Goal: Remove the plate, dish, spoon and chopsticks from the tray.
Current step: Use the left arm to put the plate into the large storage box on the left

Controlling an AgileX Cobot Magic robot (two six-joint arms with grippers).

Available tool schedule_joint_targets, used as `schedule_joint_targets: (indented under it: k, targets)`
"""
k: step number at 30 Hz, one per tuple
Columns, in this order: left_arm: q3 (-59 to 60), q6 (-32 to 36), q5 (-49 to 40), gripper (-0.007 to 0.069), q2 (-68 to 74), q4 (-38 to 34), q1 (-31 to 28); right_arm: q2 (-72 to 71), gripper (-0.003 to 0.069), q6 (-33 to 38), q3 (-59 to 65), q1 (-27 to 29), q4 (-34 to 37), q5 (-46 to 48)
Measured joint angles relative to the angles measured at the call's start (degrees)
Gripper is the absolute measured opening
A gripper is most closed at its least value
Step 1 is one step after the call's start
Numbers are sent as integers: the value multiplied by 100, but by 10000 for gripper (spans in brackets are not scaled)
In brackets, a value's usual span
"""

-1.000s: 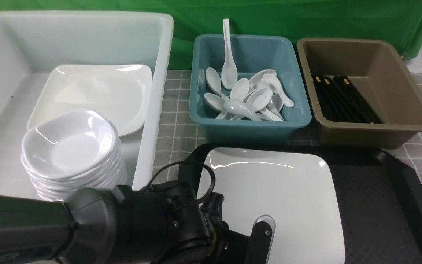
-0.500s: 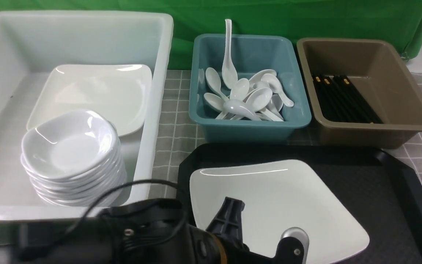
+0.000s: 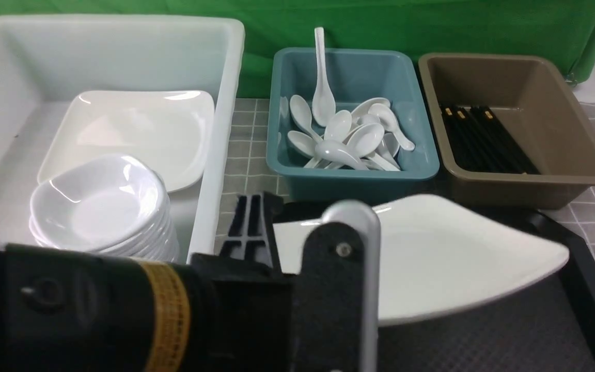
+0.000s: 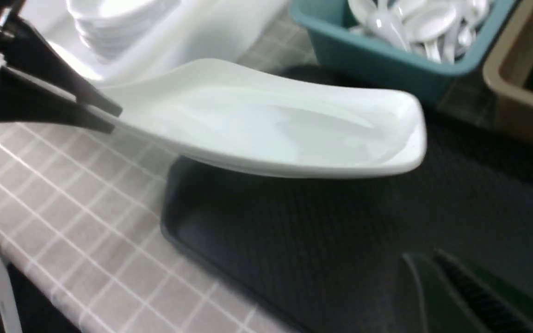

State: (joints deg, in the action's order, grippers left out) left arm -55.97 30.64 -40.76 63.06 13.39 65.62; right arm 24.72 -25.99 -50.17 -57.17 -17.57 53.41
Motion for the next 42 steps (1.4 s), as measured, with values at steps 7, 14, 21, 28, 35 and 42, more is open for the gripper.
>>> schedule_joint_targets:
  k: [7,14,21,28,35,42]
  targets:
    - [-423,-1282,-384,30,-592,1456,7,108,26,-211,-43,0,-6,-644]
    - [-835,-2230,-1288,30,-645,3037,-1033,955,26,-51,-301,0,-12,-828]
    - [-859,-2111,-687,30,243,2546,-3468,1696,26,506,-693,0,-2,-999]
    - [-1288,-1384,25,30,1803,1609,-4998,1800,25,743,-731,0,-8,-921]
    - [-1982,-1104,31,30,2876,1303,-5185,1806,25,760,-731,0,-8,-528]
    - [-2220,-1099,69,30,3444,1150,-5191,1806,24,760,-731,0,4,-480]
